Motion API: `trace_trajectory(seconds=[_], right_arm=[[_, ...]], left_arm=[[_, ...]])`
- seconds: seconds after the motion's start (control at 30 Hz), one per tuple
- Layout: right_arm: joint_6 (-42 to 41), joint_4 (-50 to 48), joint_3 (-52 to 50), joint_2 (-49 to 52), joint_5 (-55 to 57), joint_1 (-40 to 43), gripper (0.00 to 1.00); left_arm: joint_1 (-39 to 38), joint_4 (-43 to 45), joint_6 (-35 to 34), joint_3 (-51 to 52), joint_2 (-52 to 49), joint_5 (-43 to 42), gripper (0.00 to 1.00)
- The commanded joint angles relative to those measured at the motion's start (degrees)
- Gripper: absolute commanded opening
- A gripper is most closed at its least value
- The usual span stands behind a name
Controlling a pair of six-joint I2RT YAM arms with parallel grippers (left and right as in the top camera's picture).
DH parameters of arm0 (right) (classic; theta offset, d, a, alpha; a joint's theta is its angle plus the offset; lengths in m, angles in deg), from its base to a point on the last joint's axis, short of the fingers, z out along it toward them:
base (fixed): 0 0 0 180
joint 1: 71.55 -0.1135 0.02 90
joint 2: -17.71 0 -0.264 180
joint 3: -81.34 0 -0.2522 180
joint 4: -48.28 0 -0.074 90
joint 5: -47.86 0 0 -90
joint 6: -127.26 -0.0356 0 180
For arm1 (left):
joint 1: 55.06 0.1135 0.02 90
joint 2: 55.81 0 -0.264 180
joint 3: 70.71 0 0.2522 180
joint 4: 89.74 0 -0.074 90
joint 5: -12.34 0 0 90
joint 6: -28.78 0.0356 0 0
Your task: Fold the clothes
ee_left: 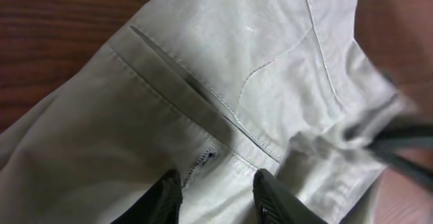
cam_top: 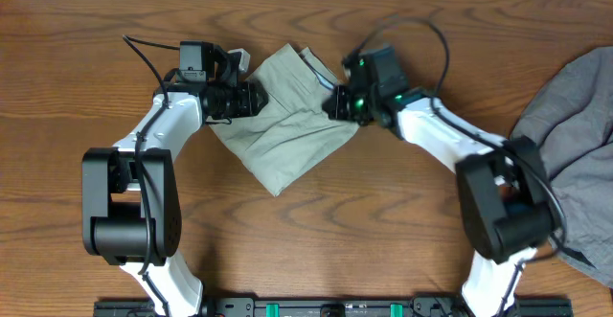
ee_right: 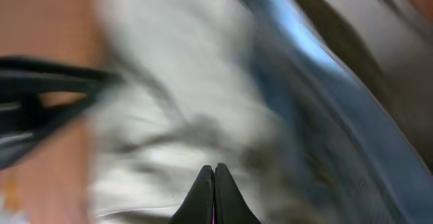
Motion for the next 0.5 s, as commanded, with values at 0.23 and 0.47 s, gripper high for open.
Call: trace_trajectory(seconds=[0.23,0.47], right_arm=[[-3.50,6.91,-0.04,1.62,0.74,7.34,0.01],[17.40,4.57,0.31,-5.29,-22.67,11.19,0.01]], left_arm=[[0.70,-8.09,1.55,-0.79,1.01,5.60,0.43],[2.84,-12.07,3.43,-0.79,1.01,6.78,0.43]])
